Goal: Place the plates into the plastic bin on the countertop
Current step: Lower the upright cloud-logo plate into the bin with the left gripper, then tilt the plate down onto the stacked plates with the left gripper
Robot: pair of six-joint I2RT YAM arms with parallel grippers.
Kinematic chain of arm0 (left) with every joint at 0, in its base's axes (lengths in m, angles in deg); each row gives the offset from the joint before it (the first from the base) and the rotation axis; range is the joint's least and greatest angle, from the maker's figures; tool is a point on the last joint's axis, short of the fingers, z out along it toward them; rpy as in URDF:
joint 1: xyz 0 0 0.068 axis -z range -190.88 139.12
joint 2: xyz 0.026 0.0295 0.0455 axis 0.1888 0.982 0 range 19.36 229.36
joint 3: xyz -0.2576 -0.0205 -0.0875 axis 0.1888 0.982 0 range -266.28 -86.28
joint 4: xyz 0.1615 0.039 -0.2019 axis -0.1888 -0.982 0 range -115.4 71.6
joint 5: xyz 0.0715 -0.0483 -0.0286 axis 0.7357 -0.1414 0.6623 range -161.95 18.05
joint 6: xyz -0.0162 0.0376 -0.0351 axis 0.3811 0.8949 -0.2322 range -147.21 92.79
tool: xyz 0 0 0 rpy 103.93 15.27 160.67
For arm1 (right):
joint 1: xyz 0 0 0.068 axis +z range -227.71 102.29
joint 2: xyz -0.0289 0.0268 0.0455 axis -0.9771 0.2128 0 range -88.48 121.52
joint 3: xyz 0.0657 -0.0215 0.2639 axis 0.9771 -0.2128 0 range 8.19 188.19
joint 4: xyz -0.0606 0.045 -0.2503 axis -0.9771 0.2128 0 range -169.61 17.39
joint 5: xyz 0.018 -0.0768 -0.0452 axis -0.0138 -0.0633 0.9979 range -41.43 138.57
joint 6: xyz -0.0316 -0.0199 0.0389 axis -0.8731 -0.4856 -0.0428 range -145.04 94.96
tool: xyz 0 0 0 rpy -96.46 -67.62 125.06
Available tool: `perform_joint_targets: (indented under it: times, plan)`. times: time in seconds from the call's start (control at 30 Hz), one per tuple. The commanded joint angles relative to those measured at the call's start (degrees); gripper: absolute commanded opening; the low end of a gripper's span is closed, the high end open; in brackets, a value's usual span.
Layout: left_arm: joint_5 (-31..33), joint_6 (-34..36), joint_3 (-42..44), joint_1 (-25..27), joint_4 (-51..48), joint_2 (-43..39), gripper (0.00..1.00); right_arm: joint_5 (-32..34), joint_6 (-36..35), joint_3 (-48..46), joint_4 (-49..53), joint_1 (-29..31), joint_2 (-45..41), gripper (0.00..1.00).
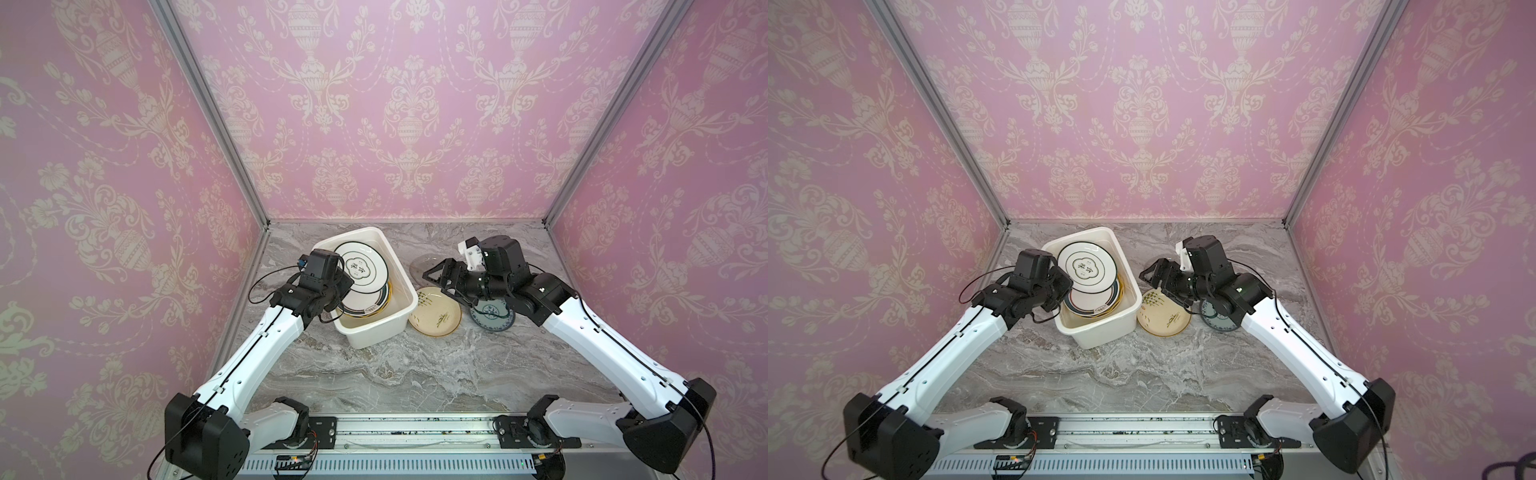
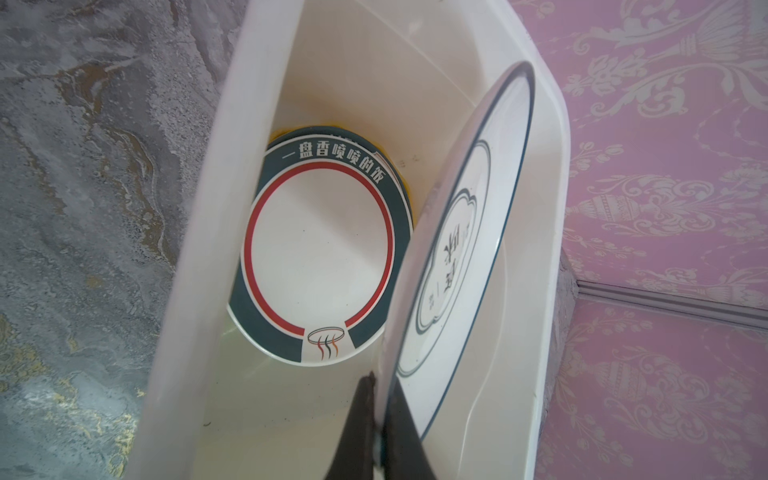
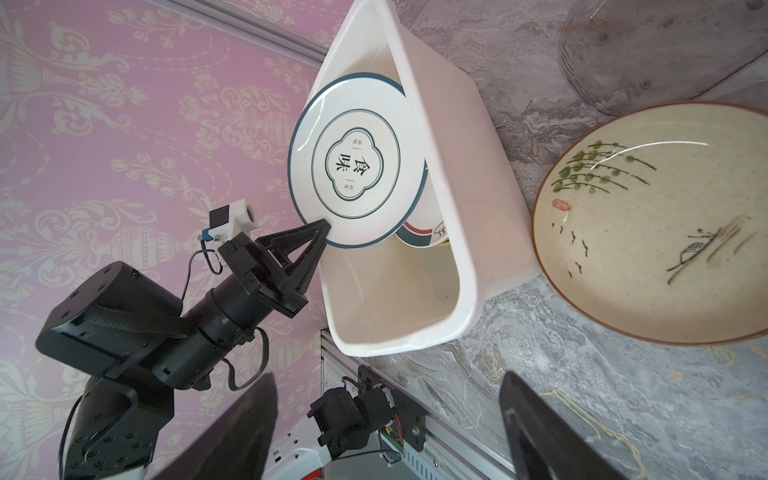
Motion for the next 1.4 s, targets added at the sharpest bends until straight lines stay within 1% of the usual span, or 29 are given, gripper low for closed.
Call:
perform_joint_targets:
  times: [0.0,0.1,0.37,0.5,0.7,0.9,1.03,1.2,1.37]
  plan:
    - [0.33,-3.64,-3.10,-0.32,0.54,1.32,0.00,1.19,-1.07,1.85,-0.09,0.42,0.27,0.84]
    - [-0.09,-4.93,-4.18,-0.23,0.16,3.34,0.00,1.16,-0.90,2.03,-0.46,0.45,0.45,0.84]
    - [0.77,-12.84,-3.50,0.05,1.20,6.43,0.00,1.60,-0.75,2.27,-0.62,0.50,-0.16,0.85]
    - [1.48,-15.51,-3.46,0.12,1.81,7.77,0.00,1.68,-1.00,3.17,-0.14,0.47,0.04,0.85]
    - [2.93,-17.94,-4.92,0.17,0.16,9.88,0.00,1.85,-0.71,3.40,-0.50,0.47,-0.06,0.85]
    - [3.26,-23.46,-5.30,0.29,-1.03,11.46,0.00,1.91,-0.28,3.01,-1.01,0.58,-0.07,0.85]
    - [3.71,-27.62,-6.66,1.14,-1.76,12.50,0.00,2.02,-0.06,2.50,-1.40,0.64,-0.38,0.85]
    - [4.71,-34.04,-9.88,3.41,-3.74,14.98,0.00,2.22,0.43,1.28,-2.36,0.67,-1.01,0.85]
    - [8.17,-40.15,-13.66,6.09,-8.63,17.79,0.00,2.58,0.69,0.03,-2.97,0.67,-2.04,0.85]
